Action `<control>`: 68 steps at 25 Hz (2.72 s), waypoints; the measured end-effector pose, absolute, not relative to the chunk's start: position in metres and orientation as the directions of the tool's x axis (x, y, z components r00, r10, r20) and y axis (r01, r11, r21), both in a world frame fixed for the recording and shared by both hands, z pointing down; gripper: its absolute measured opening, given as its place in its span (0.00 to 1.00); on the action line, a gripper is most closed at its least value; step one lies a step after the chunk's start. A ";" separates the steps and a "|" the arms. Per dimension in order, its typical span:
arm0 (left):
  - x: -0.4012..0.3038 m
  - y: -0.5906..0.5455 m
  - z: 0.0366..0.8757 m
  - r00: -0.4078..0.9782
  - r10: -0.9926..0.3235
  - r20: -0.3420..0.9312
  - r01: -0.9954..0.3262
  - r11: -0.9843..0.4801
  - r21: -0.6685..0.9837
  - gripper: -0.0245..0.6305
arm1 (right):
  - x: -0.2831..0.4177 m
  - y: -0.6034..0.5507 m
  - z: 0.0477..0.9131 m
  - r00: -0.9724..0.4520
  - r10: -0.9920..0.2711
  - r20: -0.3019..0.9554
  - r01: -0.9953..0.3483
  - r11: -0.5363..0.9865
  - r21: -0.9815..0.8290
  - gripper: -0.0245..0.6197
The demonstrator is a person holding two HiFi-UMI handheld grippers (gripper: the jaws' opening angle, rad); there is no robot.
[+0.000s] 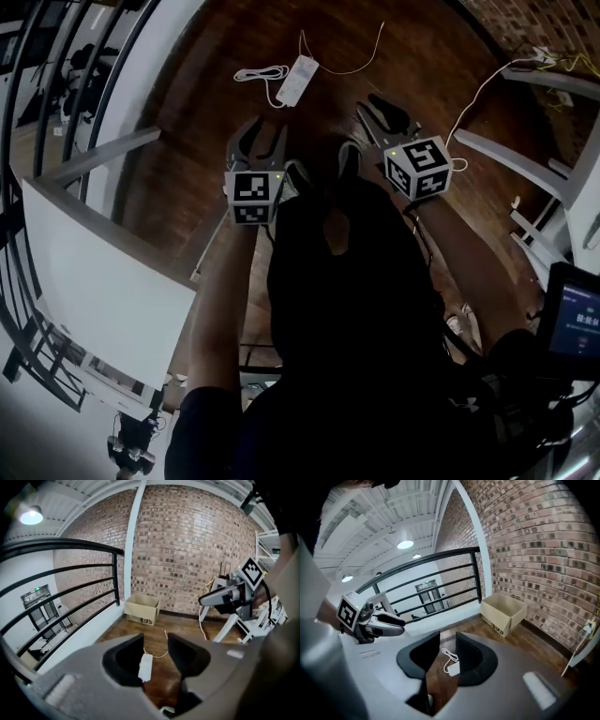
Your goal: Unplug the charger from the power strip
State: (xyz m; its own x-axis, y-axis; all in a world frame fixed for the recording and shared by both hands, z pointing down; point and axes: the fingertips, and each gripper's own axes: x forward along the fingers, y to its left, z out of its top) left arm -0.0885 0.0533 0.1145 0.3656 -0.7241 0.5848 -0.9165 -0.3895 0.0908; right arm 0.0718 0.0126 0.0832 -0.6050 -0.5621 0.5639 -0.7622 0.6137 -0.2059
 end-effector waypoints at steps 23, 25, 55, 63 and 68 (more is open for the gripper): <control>-0.081 -0.067 0.501 0.459 -0.556 0.693 -0.801 -0.597 0.050 0.29 | 0.033 -0.109 0.480 -0.676 -0.318 0.664 -0.572 0.795 -0.203 0.26; -0.081 -0.068 0.524 0.461 -0.537 0.706 -0.803 -0.592 0.074 0.29 | 0.027 -0.114 0.501 -0.684 -0.305 0.663 -0.553 0.809 -0.198 0.26; -0.032 -0.055 0.658 0.492 -0.446 0.748 -0.717 -0.695 0.057 0.31 | -0.037 -0.102 0.620 -0.652 -0.253 0.714 -0.442 0.893 -0.087 0.37; -0.039 -0.060 0.662 0.469 -0.476 0.744 -0.762 -0.643 0.069 0.31 | -0.036 -0.100 0.630 -0.629 -0.260 0.732 -0.444 0.894 -0.064 0.34; -0.040 -0.060 0.664 0.464 -0.503 0.729 -0.782 -0.619 0.071 0.31 | -0.031 -0.099 0.637 -0.621 -0.270 0.736 -0.471 0.879 -0.075 0.33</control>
